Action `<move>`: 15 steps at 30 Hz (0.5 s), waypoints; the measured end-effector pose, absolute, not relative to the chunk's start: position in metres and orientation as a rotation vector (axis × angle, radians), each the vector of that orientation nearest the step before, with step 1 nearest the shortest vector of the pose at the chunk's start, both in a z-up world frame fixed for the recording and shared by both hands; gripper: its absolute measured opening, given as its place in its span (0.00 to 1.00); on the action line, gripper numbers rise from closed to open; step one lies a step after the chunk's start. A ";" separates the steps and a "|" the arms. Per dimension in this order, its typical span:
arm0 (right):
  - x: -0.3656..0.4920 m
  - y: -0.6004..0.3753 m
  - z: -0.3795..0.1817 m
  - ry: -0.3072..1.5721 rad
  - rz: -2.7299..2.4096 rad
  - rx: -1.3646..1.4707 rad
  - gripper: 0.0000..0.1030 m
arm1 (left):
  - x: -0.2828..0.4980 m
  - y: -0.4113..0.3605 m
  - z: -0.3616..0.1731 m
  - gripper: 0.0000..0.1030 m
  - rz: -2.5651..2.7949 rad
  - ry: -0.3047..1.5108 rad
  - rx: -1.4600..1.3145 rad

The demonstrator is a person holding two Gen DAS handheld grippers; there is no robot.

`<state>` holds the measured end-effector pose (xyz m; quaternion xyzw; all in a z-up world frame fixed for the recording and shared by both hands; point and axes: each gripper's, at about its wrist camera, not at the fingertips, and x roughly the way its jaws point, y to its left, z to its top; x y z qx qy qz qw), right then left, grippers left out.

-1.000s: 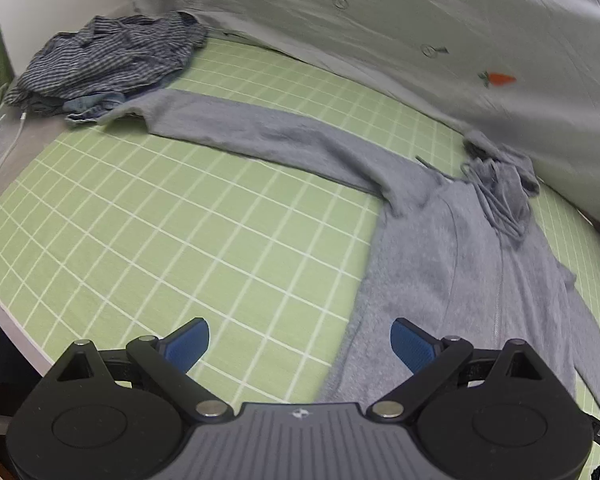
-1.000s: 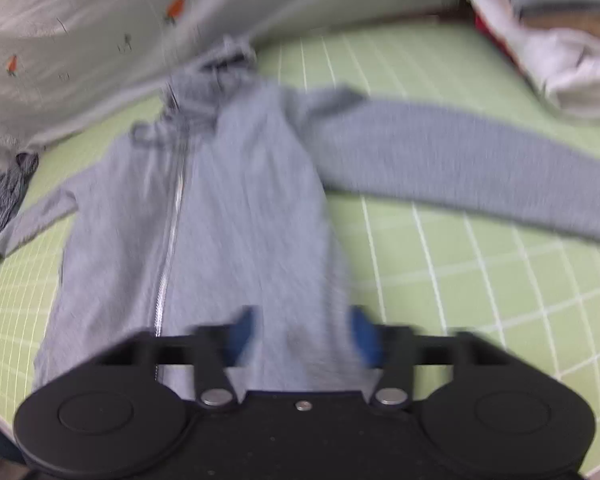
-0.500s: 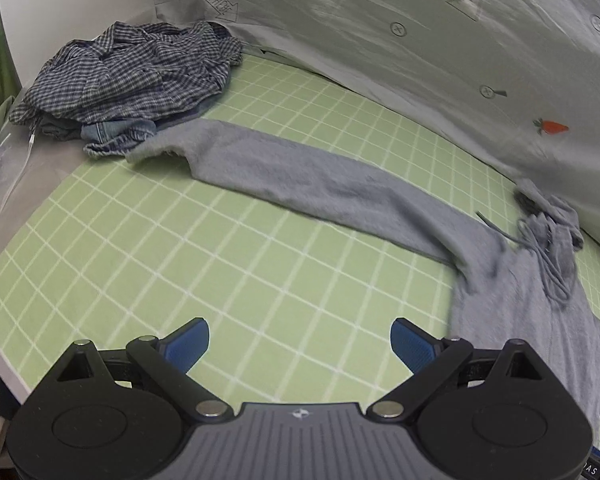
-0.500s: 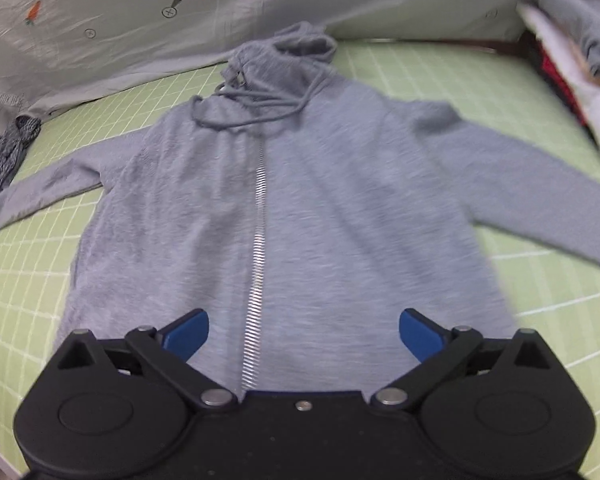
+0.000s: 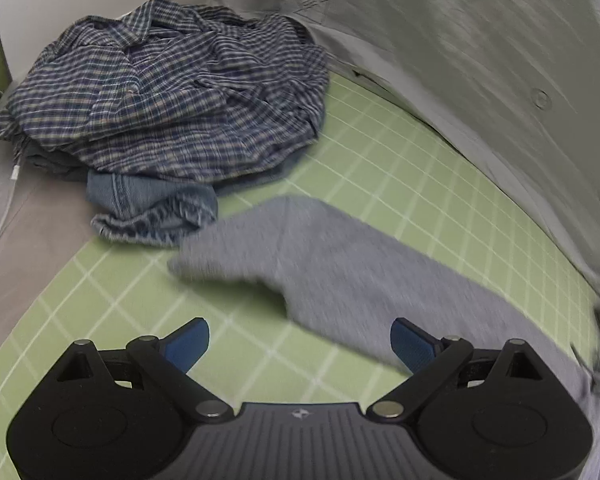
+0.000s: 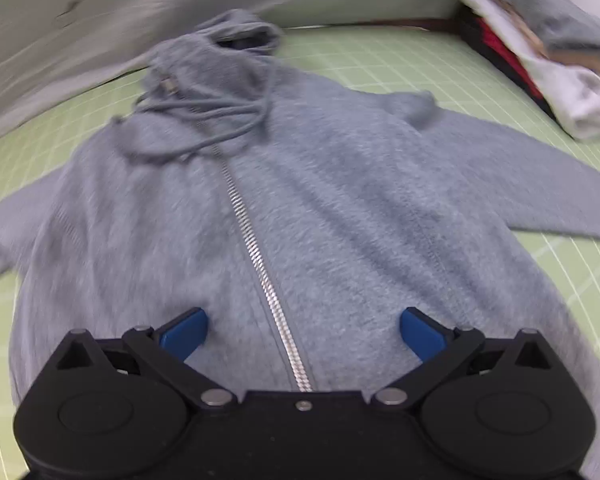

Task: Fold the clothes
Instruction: 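Grasp the hoodie sleeve cuff with the left gripper and stretch it outward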

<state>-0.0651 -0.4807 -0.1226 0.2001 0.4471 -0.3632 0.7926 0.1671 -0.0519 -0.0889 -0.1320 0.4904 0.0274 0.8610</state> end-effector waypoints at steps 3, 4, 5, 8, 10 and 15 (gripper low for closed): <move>-0.061 -0.480 -0.123 0.950 -0.831 0.453 1.00 | 0.187 -0.040 -0.103 0.80 0.077 1.035 -0.318; -0.060 -0.480 -0.124 0.943 -0.845 0.457 1.00 | 0.191 -0.036 -0.107 0.75 0.081 1.036 -0.332; -0.060 -0.479 -0.124 0.936 -0.859 0.462 1.00 | 0.193 -0.032 -0.110 0.65 0.089 1.037 -0.343; -0.057 -0.476 -0.124 0.917 -0.895 0.470 1.00 | 0.192 -0.021 -0.116 0.12 0.113 1.037 -0.383; -0.055 -0.475 -0.124 0.910 -0.909 0.472 1.00 | 0.184 -0.016 -0.115 0.11 0.103 1.023 -0.407; -0.056 -0.474 -0.124 0.907 -0.898 0.464 1.00 | 0.147 -0.022 -0.102 0.09 0.062 0.989 -0.283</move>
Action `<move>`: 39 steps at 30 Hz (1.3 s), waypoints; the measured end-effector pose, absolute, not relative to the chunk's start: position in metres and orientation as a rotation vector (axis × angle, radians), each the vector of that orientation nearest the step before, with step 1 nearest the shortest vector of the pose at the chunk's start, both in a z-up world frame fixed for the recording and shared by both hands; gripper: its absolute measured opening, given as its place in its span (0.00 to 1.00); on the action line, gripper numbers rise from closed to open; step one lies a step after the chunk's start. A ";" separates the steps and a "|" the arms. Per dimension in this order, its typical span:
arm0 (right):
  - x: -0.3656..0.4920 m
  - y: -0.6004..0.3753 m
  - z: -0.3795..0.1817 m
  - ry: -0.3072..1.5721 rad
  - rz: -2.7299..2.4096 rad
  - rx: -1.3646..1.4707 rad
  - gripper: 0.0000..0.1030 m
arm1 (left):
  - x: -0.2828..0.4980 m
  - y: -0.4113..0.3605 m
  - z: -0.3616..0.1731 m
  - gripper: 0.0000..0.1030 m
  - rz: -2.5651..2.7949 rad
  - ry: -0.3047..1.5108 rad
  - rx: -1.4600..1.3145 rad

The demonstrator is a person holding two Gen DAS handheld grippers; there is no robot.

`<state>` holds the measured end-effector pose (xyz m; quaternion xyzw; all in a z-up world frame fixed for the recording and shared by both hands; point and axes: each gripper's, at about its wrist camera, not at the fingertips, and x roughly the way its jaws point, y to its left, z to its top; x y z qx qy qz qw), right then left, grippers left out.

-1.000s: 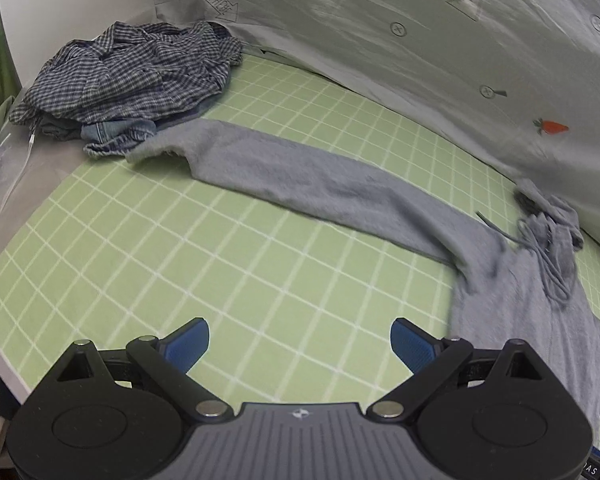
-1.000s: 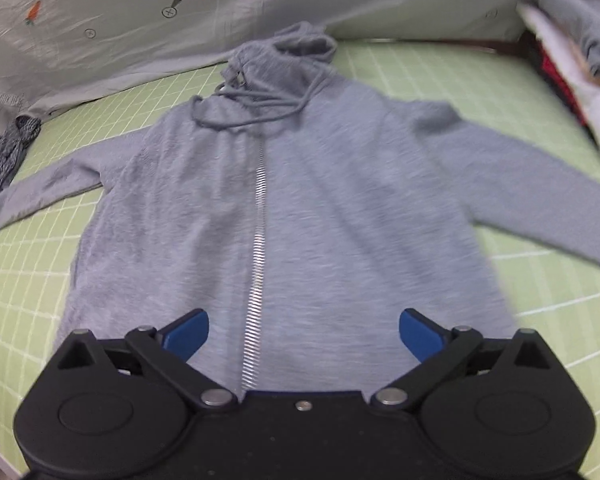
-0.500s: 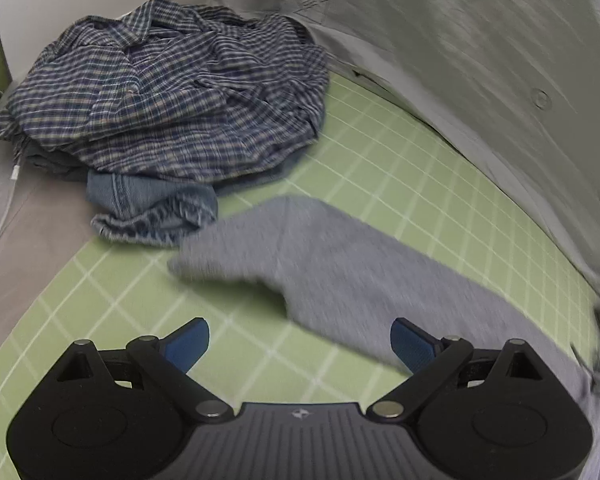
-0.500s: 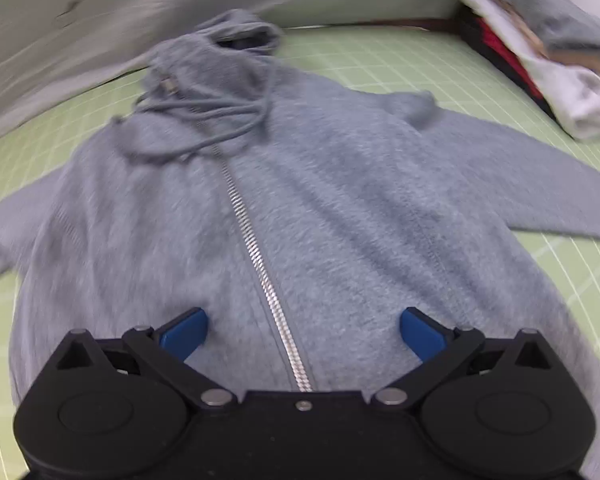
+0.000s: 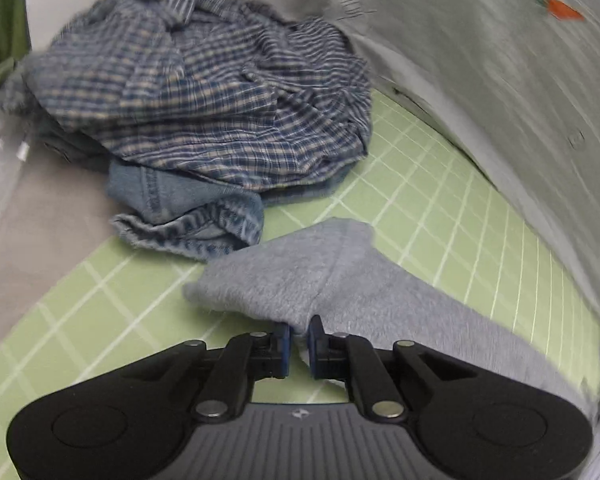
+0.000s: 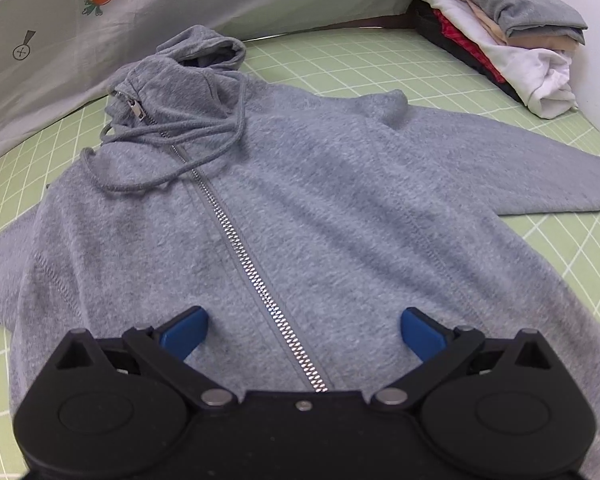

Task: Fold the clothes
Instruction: 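Grasp the hoodie sleeve cuff with the left gripper and stretch it outward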

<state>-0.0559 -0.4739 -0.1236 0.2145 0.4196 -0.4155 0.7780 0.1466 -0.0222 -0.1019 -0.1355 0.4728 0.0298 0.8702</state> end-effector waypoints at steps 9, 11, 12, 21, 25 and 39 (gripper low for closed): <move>-0.060 -0.469 -0.125 0.889 -0.876 0.439 1.00 | 0.098 -0.093 -0.093 0.09 -0.118 0.913 0.125; -0.061 -0.469 -0.124 0.890 -0.863 0.433 1.00 | 0.096 -0.112 -0.089 0.10 -0.205 0.890 0.189; -0.062 -0.468 -0.124 0.891 -0.856 0.430 1.00 | 0.095 -0.122 -0.090 0.11 -0.254 0.889 0.221; -0.063 -0.467 -0.125 0.891 -0.841 0.422 1.00 | 0.090 -0.121 -0.087 0.51 -0.394 0.989 0.063; -0.064 -0.467 -0.126 0.886 -0.842 0.419 1.00 | 0.096 -0.092 -0.076 0.76 -0.435 1.020 -0.119; -0.064 -0.467 -0.125 0.880 -0.850 0.418 1.00 | 0.152 -0.058 -0.113 0.62 -0.210 1.162 -0.264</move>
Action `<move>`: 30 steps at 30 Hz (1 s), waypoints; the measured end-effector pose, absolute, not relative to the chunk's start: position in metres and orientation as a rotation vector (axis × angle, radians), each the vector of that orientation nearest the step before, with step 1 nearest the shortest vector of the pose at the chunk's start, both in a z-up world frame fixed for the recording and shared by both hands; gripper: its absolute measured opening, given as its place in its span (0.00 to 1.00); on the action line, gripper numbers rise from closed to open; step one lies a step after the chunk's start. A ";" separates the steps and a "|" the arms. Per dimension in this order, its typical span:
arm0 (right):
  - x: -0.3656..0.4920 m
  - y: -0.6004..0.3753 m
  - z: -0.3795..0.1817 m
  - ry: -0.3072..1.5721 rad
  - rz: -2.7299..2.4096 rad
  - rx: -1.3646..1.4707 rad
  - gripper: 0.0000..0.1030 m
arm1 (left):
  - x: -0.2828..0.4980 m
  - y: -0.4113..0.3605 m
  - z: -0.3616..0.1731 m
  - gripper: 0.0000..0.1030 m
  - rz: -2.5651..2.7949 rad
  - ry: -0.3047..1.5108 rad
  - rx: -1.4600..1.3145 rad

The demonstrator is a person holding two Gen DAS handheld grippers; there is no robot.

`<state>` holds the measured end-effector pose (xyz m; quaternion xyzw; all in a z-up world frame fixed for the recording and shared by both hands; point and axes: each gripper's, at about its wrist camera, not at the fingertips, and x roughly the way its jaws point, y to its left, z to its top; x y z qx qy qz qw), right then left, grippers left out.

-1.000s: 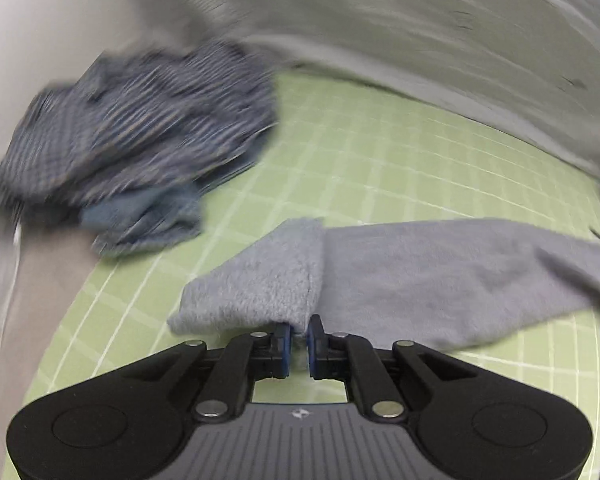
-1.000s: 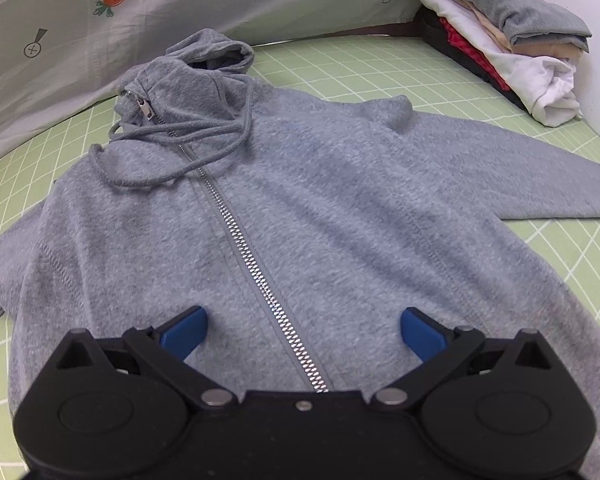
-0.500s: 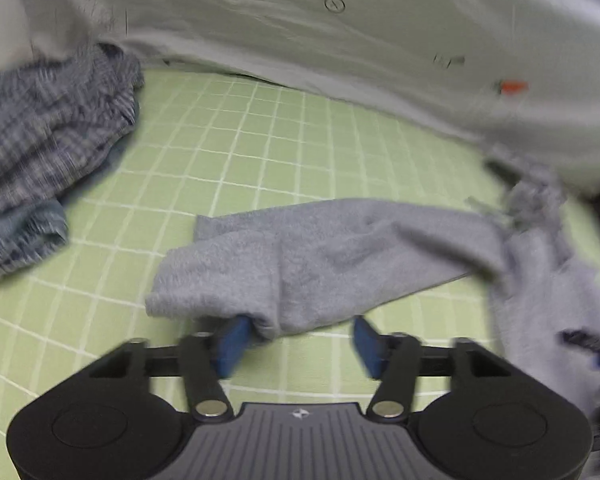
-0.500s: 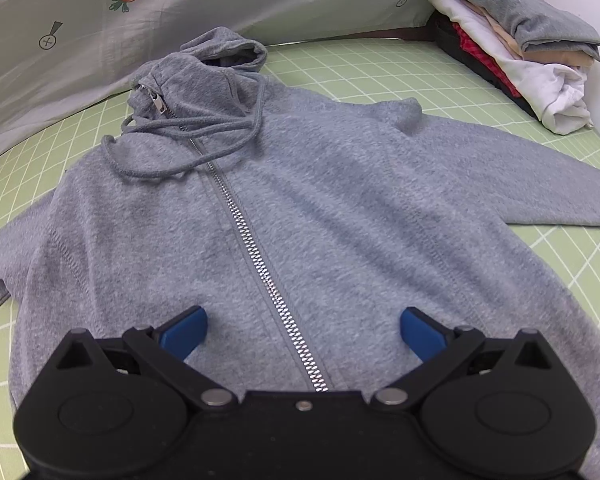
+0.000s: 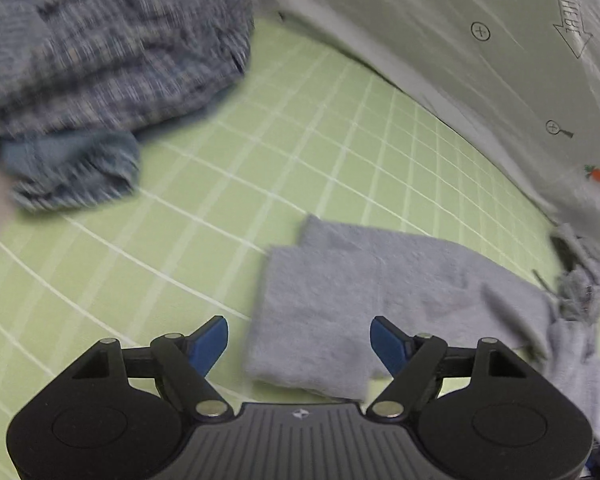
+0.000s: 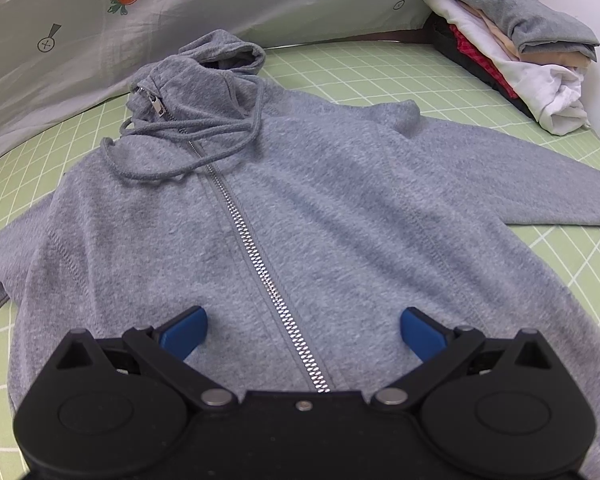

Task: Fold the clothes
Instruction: 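Grasp the hoodie sleeve cuff with the left gripper and stretch it outward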

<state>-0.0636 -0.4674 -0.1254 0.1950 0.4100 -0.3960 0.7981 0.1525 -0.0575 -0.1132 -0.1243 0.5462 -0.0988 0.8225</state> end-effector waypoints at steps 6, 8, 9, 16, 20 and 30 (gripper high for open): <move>-0.063 -0.466 -0.126 0.877 -0.856 0.419 1.00 | 0.152 -0.047 -0.115 0.09 -0.138 1.152 -0.285; -0.063 -0.466 -0.126 0.876 -0.857 0.419 1.00 | 0.150 -0.033 -0.108 0.07 -0.084 1.118 -0.281; -0.063 -0.466 -0.127 0.876 -0.857 0.419 1.00 | 0.151 -0.025 -0.105 0.07 -0.043 1.099 -0.260; -0.064 -0.466 -0.127 0.869 -0.861 0.415 1.00 | 0.150 0.040 -0.087 0.06 0.237 1.016 -0.160; -0.063 -0.467 -0.127 0.875 -0.858 0.416 1.00 | 0.147 0.063 -0.086 0.06 0.324 1.008 -0.155; -0.064 -0.475 -0.126 0.892 -0.858 0.425 1.00 | 0.136 0.076 -0.102 0.18 0.426 1.081 -0.136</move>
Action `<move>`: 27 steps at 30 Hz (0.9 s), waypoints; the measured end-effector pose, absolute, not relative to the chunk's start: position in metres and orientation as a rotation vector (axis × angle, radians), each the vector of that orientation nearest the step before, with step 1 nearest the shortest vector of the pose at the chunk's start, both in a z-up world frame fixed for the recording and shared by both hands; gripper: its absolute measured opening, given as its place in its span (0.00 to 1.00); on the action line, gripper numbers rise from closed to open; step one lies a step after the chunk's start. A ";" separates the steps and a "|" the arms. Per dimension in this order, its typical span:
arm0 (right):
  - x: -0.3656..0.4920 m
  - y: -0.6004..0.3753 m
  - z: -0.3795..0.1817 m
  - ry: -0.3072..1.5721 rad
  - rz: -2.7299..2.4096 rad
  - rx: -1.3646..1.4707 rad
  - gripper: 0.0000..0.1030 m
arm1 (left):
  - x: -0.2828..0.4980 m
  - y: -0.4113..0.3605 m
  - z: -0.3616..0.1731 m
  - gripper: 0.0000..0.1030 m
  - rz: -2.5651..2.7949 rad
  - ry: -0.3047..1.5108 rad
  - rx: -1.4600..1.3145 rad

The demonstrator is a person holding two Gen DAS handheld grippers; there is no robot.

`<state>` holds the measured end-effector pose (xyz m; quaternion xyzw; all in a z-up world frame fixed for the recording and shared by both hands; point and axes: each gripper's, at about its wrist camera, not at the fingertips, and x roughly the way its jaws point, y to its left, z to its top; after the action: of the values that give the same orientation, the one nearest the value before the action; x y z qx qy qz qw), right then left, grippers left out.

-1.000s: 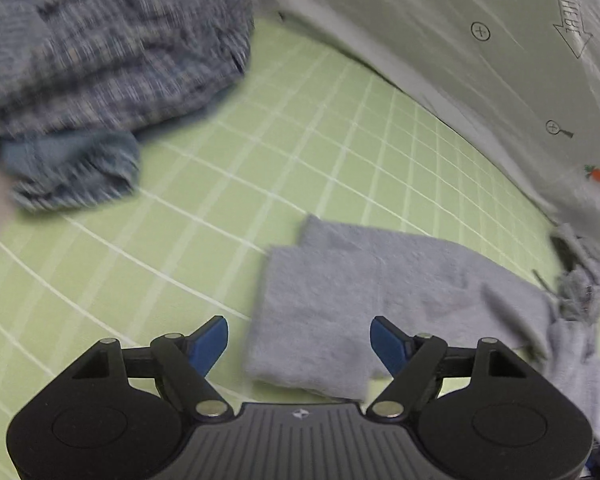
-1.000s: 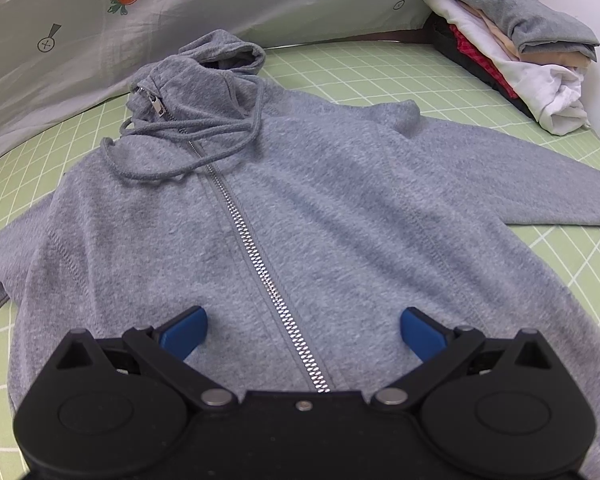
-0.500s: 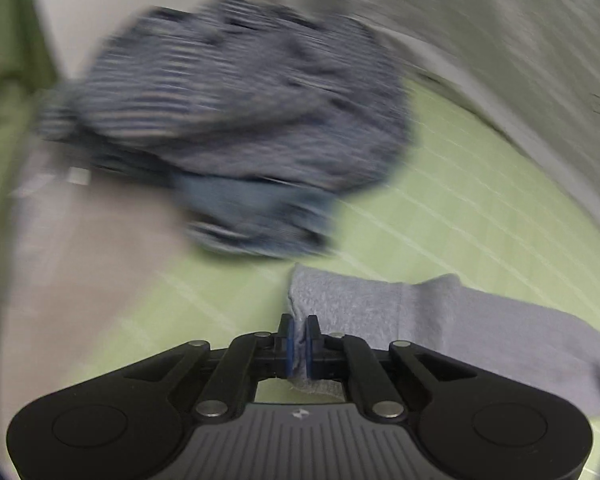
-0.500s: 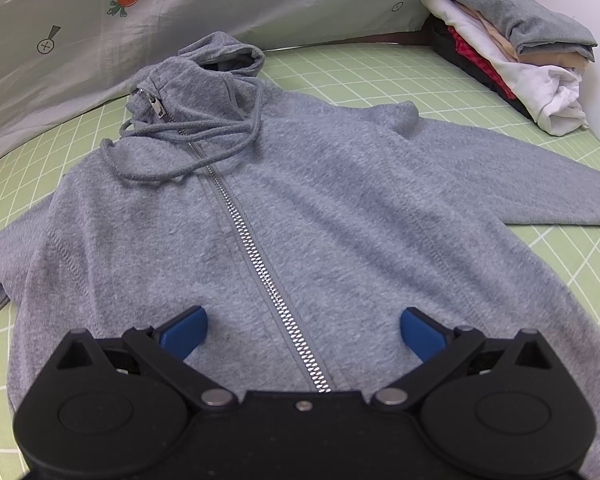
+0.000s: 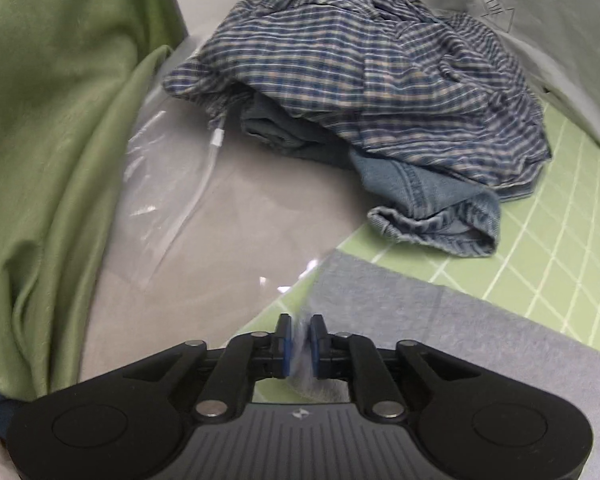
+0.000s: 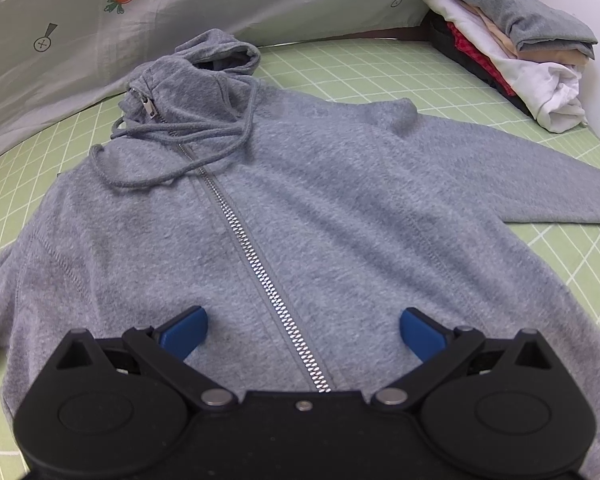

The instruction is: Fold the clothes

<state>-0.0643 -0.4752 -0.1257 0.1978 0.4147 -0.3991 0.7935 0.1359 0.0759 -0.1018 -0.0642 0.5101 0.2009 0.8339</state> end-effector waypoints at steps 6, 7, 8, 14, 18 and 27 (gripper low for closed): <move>-0.063 -0.479 -0.125 0.902 -0.843 0.428 1.00 | 0.134 0.055 -0.081 0.68 0.365 1.009 -0.120; -0.064 -0.479 -0.125 0.905 -0.832 0.428 1.00 | 0.135 0.050 -0.077 0.68 0.356 1.000 -0.119; -0.064 -0.479 -0.124 0.910 -0.817 0.429 1.00 | 0.135 0.047 -0.073 0.69 0.346 0.994 -0.120; -0.098 -0.470 -0.107 0.790 -0.718 0.487 1.00 | 0.111 0.006 -0.038 0.74 0.211 0.915 -0.099; -0.140 -0.464 -0.099 0.770 -0.726 0.444 1.00 | 0.083 -0.041 -0.028 0.76 0.076 0.922 -0.069; -0.224 -0.508 -0.090 0.851 -0.821 0.284 1.00 | -0.010 -0.146 -0.024 0.76 -0.143 0.987 -0.010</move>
<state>-0.2236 -0.5075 -0.0902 0.1335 0.3999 -0.3857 0.8207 -0.0103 -0.1458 -0.0242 -0.0048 0.4734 -0.0684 0.8782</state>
